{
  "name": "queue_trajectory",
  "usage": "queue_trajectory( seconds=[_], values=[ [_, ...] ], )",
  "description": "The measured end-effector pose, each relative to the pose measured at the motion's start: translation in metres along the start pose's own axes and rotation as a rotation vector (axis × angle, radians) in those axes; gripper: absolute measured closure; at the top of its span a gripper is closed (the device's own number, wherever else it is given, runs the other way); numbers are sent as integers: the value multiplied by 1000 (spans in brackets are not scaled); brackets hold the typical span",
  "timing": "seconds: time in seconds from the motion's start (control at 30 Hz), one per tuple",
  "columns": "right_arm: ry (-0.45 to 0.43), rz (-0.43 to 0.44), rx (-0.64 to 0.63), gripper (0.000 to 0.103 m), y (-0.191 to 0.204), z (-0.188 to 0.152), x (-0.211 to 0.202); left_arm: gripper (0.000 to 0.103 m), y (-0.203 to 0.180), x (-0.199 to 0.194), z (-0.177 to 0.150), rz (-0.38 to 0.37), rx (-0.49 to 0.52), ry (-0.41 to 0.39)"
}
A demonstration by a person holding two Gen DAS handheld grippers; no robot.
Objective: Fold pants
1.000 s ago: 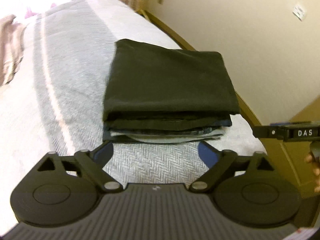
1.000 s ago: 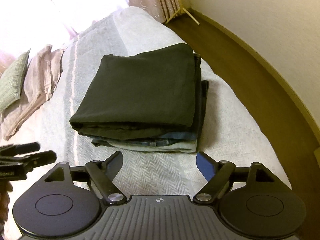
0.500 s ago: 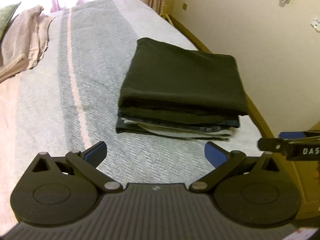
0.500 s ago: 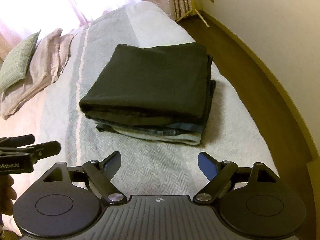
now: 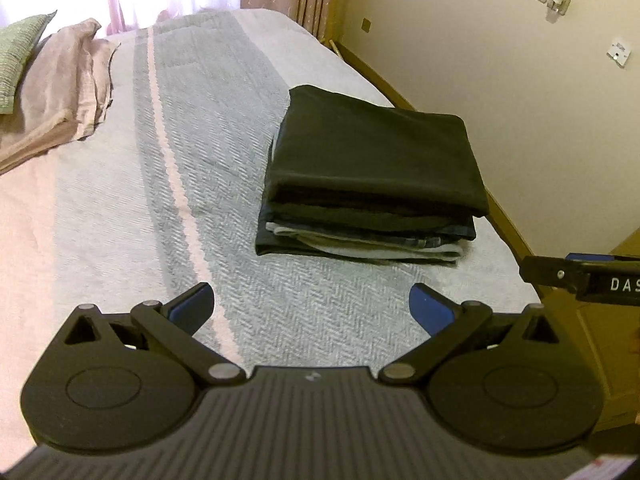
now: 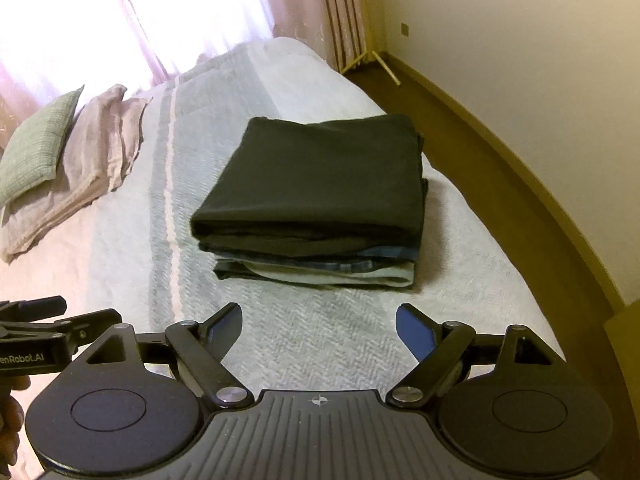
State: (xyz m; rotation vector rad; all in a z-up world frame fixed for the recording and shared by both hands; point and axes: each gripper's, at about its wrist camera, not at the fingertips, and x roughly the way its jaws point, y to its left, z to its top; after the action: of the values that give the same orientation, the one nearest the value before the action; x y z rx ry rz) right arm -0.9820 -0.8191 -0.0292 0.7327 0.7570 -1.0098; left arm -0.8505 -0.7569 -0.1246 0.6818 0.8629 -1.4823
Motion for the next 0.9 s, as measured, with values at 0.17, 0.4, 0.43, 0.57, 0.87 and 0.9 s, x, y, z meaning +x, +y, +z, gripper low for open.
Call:
queue_trajectory(
  seconds=[0.17, 0.4, 0.43, 0.57, 0.87, 0.9],
  values=[
    [-32, -23, -16, 22, 27, -20, -21, 1, 13, -27, -18, -15, 8, -21],
    [-52, -49, -25, 22, 62, -61, -52, 1, 29, -66, -53, -16, 37, -30],
    [-58, -53, -20, 22, 65, -67, -57, 1, 30, -71, -58, -16, 43, -28],
    [-68, -57, -12, 22, 74, -81, -69, 1, 32, -86, -67, -10, 60, -33],
    [-76, -49, -77, 22, 75, -79, -82, 1, 25, -97, -71, -7, 23, -49],
    [-74, -46, -82, 22, 74, -79, -83, 1, 22, -98, -70, -6, 21, -51]
  ],
)
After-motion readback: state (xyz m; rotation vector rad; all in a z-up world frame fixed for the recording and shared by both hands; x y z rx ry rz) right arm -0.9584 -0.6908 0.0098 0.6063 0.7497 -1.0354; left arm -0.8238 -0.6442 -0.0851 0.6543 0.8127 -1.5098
